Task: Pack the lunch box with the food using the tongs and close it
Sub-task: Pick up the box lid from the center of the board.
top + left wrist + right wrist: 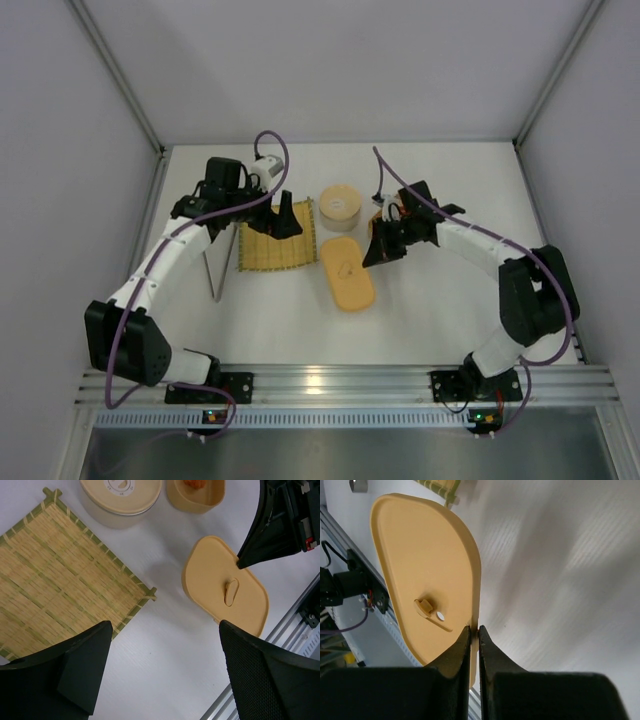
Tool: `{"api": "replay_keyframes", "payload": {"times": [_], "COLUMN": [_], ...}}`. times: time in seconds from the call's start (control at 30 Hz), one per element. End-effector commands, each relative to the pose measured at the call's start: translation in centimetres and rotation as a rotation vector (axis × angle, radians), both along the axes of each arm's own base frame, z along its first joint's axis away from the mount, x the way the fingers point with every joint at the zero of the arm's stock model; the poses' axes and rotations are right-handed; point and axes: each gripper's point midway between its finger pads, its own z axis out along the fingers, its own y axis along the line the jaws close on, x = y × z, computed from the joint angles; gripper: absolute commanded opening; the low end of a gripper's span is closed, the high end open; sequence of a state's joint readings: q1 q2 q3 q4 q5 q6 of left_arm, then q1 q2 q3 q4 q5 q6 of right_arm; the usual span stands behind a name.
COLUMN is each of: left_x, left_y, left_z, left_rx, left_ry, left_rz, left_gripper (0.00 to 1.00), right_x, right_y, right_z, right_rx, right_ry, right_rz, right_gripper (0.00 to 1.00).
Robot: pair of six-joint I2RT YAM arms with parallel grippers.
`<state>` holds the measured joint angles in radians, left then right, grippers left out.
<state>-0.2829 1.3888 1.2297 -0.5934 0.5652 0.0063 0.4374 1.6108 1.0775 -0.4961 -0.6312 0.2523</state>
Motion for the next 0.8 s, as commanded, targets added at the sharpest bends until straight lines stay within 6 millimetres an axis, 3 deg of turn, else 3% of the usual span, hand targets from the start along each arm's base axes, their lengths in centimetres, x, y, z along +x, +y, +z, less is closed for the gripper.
{"api": "replay_keyframes", "payload": {"times": [0.0,0.03,0.1,0.2,0.37,0.4,0.5,0.77], "left_x": [1.7,1.9,2.1,2.7,4.7,5.0,6.0,6.6], "left_y": [-0.9,-1.0,-1.1,-1.5,-2.3,-2.4,-2.9,-3.4], "left_z": [2.9,3.2,3.3,3.3,5.1,5.4,5.7,5.2], "left_rx": [-0.045,-0.046,-0.041,-0.020,-0.025,-0.029,-0.026,-0.047], "left_ry": [-0.113,-0.123,-0.141,-0.147,-0.196,-0.203,-0.214,-0.193], "left_rz": [-0.038,-0.045,-0.067,-0.094,-0.097,-0.095,-0.086,-0.066], "left_gripper": [0.94,0.98,0.98,0.98,0.98,0.98,0.98,0.98], "right_x": [1.4,2.5,3.7,6.2,8.5,9.2,10.6,13.1], "right_y": [-1.9,-3.3,-4.7,-8.9,-12.5,-14.0,-15.1,-17.1], "right_z": [2.6,3.2,4.0,5.1,5.6,5.6,6.2,5.2], "right_rx": [0.091,0.113,0.148,0.168,0.149,0.145,0.134,0.128], "right_ry": [0.025,0.040,0.044,0.026,0.008,-0.001,-0.005,0.074], "right_rz": [-0.104,-0.177,-0.243,-0.422,-0.650,-0.712,-0.817,-1.058], "right_gripper": [0.00,0.00,0.00,0.00,0.00,0.00,0.00,0.00]}}
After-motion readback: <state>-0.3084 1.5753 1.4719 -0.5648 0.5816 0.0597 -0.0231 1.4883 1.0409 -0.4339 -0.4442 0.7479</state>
